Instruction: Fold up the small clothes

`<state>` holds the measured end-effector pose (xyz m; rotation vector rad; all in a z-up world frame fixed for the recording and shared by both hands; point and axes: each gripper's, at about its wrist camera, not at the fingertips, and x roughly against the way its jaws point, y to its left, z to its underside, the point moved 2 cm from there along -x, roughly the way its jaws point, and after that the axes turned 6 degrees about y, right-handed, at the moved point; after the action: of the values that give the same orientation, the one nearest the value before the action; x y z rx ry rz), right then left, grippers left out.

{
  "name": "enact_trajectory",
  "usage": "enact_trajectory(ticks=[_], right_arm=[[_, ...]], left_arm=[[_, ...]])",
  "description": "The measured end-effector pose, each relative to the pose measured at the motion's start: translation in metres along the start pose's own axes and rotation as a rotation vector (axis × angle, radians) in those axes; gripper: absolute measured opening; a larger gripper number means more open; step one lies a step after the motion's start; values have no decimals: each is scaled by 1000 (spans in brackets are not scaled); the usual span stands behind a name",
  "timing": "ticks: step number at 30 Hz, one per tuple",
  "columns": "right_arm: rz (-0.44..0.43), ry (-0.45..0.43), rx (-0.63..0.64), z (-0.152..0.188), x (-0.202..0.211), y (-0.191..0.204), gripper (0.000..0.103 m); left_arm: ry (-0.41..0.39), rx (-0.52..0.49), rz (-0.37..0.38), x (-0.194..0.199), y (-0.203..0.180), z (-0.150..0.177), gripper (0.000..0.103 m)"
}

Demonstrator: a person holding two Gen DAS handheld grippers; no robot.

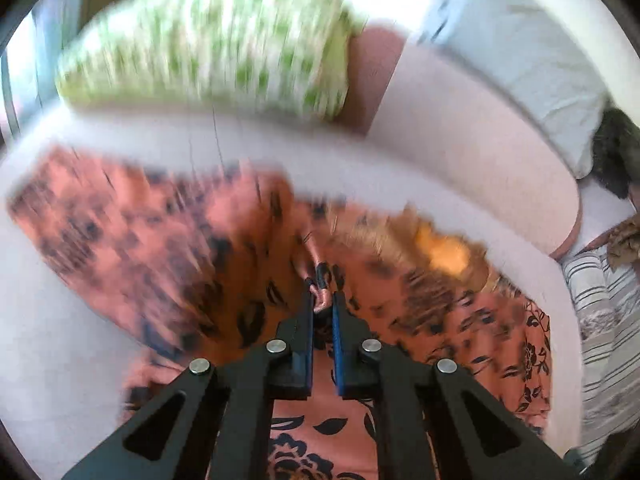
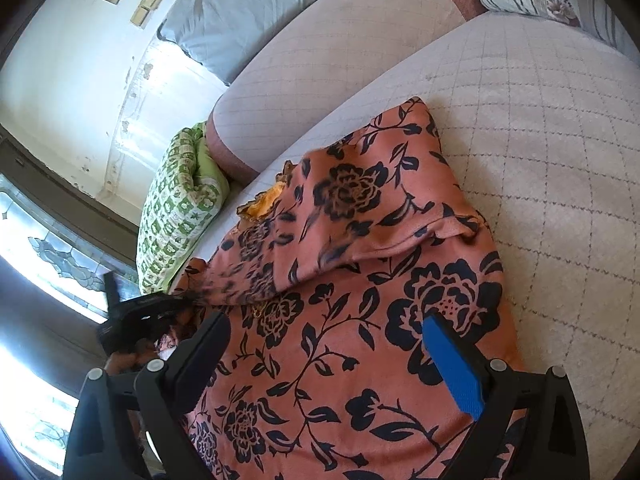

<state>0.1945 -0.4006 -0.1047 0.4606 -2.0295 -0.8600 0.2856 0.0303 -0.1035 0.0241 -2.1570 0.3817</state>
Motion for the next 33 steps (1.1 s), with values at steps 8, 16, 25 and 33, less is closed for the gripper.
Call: enact_trajectory(ticks=[8,16,25,33], right_arm=[[-24,-27,-107,-16,14,-19,98],[361,82,80,-114,-38,-33,94],[697,160,182,-125,-43,-61,8],[303,75,124,-116,6,-32,103]], left_arm=[[148,-25,-61,-52,20,24,12],[159,-71,-36,-54,23,27,17],[123,-157,-38,-51,15,33,27],[99,-201,-34,-51,8,37,38]])
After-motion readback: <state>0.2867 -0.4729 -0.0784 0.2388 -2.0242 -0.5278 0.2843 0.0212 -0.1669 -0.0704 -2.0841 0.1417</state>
